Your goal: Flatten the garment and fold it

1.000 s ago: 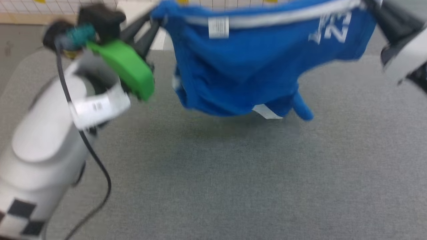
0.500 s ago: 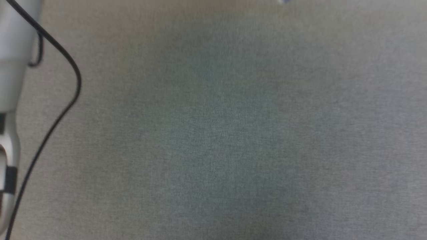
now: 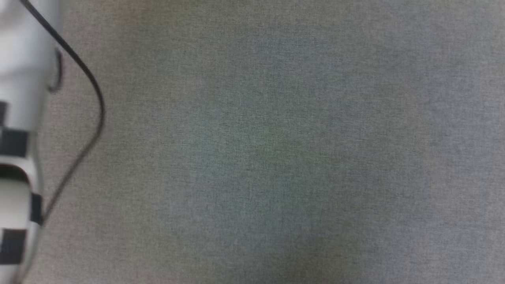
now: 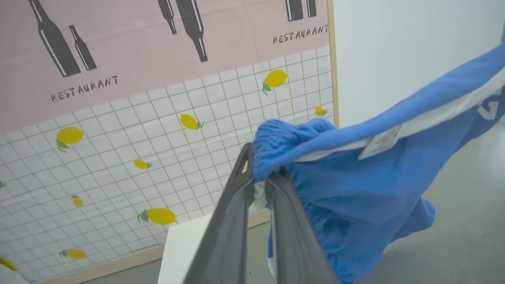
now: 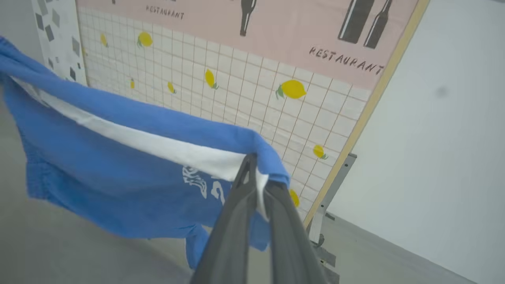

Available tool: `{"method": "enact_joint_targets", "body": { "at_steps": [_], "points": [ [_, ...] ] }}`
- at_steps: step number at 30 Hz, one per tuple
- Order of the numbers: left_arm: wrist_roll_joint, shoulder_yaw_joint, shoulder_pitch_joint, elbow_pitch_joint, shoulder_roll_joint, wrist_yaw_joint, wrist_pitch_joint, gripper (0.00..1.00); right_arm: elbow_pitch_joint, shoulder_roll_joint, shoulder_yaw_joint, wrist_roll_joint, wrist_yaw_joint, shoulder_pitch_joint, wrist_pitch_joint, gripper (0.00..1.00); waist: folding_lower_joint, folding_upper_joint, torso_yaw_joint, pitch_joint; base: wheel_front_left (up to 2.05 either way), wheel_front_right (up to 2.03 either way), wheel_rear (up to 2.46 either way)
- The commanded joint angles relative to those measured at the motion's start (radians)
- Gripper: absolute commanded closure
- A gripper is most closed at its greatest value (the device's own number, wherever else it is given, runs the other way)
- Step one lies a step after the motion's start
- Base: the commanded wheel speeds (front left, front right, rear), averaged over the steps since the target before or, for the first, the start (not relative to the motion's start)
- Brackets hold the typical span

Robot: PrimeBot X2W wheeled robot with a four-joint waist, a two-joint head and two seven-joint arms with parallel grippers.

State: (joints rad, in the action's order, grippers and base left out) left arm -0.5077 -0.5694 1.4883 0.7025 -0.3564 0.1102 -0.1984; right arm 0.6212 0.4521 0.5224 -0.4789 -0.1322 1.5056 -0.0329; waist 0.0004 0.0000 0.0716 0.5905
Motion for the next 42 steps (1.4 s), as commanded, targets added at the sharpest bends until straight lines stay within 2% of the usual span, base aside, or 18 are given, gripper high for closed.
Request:
{"method": "enact_joint_targets", "body": {
  "at_steps": [1,5,8,12,18,27,31,35,42],
  "points": [
    [0.004,-0.005,-0.049,0.009,0.003,0.005,-0.020,1.00,-0.005,0.008,0.029,-0.009,0.002,-0.053,0.014,1.00,-0.0004,0.0000,0.006,-0.022,0.00,0.00,0.00],
    [-0.017,-0.012,-0.230,0.026,0.017,0.007,-0.054,1.00,-0.014,0.038,0.115,-0.068,0.002,-0.213,0.058,1.00,-0.0004,0.0000,0.008,-0.084,0.00,0.00,0.00],
    [-0.029,0.006,-0.379,0.000,0.007,-0.003,-0.062,1.00,-0.028,0.061,0.177,-0.098,0.002,-0.330,0.083,1.00,-0.0004,0.0000,0.002,-0.139,0.00,0.00,0.00],
    [-0.014,0.023,-0.600,-0.119,-0.011,-0.025,-0.063,1.00,-0.103,0.115,0.284,-0.121,0.002,-0.470,0.090,1.00,-0.0004,0.0000,0.001,-0.212,0.00,0.00,0.00],
    [-0.032,0.044,-0.908,-0.258,-0.035,-0.065,-0.063,1.00,-0.208,0.205,0.334,-0.175,0.002,-0.654,0.080,1.00,-0.0004,0.0000,-0.003,-0.329,0.00,0.00,0.00],
    [-0.069,0.008,-1.206,-0.370,-0.051,-0.125,-0.034,1.00,-0.358,0.288,0.315,-0.224,0.002,-0.970,0.026,1.00,-0.0004,0.0000,-0.016,-0.486,0.00,0.00,0.00],
    [-0.078,-0.008,-1.325,-0.409,-0.082,-0.154,-0.009,1.00,-0.433,0.302,0.287,-0.222,0.002,-1.134,-0.012,1.00,-0.0004,0.0000,-0.032,-0.545,0.00,0.00,0.00],
    [-0.107,0.007,-1.444,-0.458,-0.119,-0.196,0.005,1.00,-0.505,0.297,0.277,-0.200,0.002,-1.261,-0.060,1.00,-0.0004,0.0000,-0.063,-0.587,0.00,0.00,0.00],
    [-0.132,0.004,-1.604,-0.557,-0.176,-0.252,0.051,1.00,-0.588,0.267,0.175,-0.181,0.002,-1.489,-0.113,1.00,-0.0004,0.0000,-0.063,-0.630,0.00,0.00,0.00]
  ]
}}
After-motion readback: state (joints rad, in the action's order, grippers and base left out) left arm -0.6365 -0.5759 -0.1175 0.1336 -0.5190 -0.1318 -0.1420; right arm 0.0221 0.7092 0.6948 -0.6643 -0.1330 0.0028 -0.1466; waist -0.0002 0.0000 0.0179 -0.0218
